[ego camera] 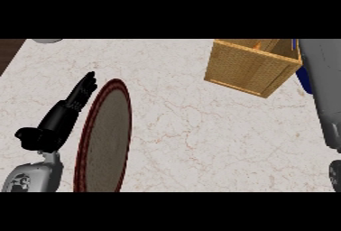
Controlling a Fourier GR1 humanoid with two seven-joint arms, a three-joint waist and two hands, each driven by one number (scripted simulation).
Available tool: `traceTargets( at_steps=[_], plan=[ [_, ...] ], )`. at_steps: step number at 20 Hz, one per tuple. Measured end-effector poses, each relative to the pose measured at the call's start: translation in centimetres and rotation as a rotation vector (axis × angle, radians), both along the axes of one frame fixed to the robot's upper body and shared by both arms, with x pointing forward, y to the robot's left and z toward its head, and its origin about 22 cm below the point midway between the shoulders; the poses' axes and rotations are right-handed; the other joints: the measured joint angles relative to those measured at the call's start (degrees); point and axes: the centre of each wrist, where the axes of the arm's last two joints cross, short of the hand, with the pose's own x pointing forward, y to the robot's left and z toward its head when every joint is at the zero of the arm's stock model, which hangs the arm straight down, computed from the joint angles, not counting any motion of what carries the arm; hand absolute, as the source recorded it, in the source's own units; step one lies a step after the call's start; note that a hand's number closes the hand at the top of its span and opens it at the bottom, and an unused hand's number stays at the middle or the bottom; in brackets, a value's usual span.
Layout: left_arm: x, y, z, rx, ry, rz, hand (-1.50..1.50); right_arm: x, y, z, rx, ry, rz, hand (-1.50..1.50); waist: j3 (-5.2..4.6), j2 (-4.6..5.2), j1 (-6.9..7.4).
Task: Pick the croissant from the placemat and place it in the basket
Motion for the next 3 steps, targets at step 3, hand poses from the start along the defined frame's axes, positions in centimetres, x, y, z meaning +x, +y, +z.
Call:
traceTargets(
  at_steps=[3],
  plan=[
    [0.1,0.5,0.0,0.004,-0.003,0.006,0.00,-0.3,-1.5,0.7,0.102,-0.028,-0.011,-1.50,0.00,-0.04,-0.22]
  ],
)
